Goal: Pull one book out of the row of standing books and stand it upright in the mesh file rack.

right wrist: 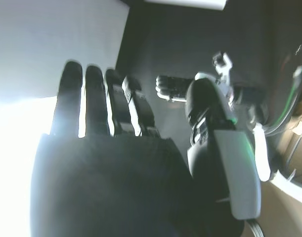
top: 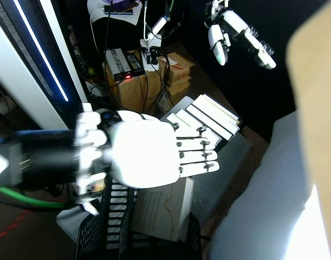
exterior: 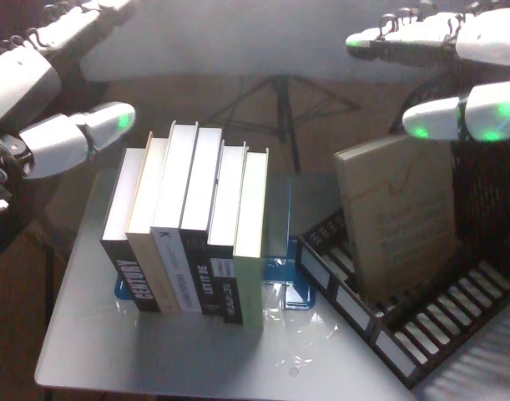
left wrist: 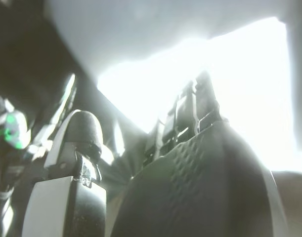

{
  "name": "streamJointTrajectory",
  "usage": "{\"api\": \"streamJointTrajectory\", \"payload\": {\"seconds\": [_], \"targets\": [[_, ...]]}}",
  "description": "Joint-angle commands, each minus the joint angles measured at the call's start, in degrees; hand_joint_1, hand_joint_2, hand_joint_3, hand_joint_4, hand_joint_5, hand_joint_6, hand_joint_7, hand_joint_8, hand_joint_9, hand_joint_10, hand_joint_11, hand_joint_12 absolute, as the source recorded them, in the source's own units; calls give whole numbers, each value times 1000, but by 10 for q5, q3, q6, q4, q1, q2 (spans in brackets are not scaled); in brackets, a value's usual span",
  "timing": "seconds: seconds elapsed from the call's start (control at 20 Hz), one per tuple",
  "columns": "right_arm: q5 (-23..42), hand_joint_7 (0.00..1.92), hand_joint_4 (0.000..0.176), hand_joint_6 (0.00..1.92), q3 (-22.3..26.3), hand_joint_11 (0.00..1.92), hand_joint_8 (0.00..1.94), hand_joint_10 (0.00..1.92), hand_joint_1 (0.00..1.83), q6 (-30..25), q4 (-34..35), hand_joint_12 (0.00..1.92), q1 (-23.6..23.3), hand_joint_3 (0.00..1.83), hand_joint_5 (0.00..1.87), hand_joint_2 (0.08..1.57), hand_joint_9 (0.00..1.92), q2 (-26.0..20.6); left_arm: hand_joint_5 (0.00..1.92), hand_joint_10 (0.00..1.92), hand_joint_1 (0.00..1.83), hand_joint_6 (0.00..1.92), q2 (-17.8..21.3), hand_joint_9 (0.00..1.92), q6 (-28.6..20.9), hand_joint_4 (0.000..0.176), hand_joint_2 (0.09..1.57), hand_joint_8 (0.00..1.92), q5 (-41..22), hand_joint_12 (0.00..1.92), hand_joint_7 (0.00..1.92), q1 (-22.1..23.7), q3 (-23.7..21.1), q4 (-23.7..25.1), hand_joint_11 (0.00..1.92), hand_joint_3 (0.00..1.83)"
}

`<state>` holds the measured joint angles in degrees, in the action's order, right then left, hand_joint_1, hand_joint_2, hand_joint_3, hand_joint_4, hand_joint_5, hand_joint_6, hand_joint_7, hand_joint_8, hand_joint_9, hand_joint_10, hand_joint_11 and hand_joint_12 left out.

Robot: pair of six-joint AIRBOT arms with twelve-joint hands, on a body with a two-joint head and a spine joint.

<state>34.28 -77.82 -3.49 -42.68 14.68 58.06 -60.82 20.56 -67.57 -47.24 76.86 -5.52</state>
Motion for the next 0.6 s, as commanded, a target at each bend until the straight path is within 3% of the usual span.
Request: {"api": "streamJointTrajectory", "payload": {"seconds": [0.0,0.05,0.1,0.15,0.2,0.3,0.35,0.45,0.5,0.55], "targets": [[82,0,0,0,6,0,0,318,302,12,50,306,6,0,0,1362,59,-11,24,0,550,1,8,0,-6,90,1420,0,-71,3,0,7,-2,-10,6,6],[95,0,22,0,15,0,0,323,279,23,69,282,18,0,0,1360,51,-15,11,0,513,1,9,0,-8,103,1427,0,-72,0,0,8,-5,-1,0,7],[112,0,38,0,26,0,0,329,296,31,87,441,33,0,0,1346,42,-22,26,0,454,8,11,0,-12,87,1431,0,-73,0,0,10,-8,12,0,8],[122,0,15,0,34,0,0,338,342,36,99,589,43,0,0,1319,24,-27,45,0,478,14,11,0,-15,57,1427,0,-74,0,0,11,-11,20,0,4],[137,0,8,0,49,0,0,353,365,52,121,714,60,0,0,1306,16,-36,47,0,421,14,11,0,-18,42,1422,0,-75,0,0,12,-14,30,0,2],[173,0,0,0,73,0,0,388,382,86,168,871,96,0,0,1304,6,-49,29,0,417,4,11,0,-26,54,1425,0,-79,0,0,13,-21,49,0,2],[191,0,0,0,84,0,0,366,363,101,191,755,116,0,0,1307,0,-55,5,0,381,0,11,0,-28,81,1441,0,-80,0,0,13,-24,58,0,8],[222,0,0,0,99,0,0,253,346,113,221,487,145,3,0,1323,0,-62,0,0,257,0,11,0,-35,109,1441,0,-80,0,0,13,-29,71,0,6],[230,0,0,0,103,0,0,112,383,115,228,147,152,0,0,1315,0,-64,0,0,261,0,11,0,-37,94,1430,0,-80,0,0,13,-30,74,0,0],[240,0,0,0,109,0,0,45,383,118,238,29,160,0,0,1310,1,-67,0,0,321,0,12,0,-38,95,1430,0,-81,0,0,13,-32,79,0,0]]}}
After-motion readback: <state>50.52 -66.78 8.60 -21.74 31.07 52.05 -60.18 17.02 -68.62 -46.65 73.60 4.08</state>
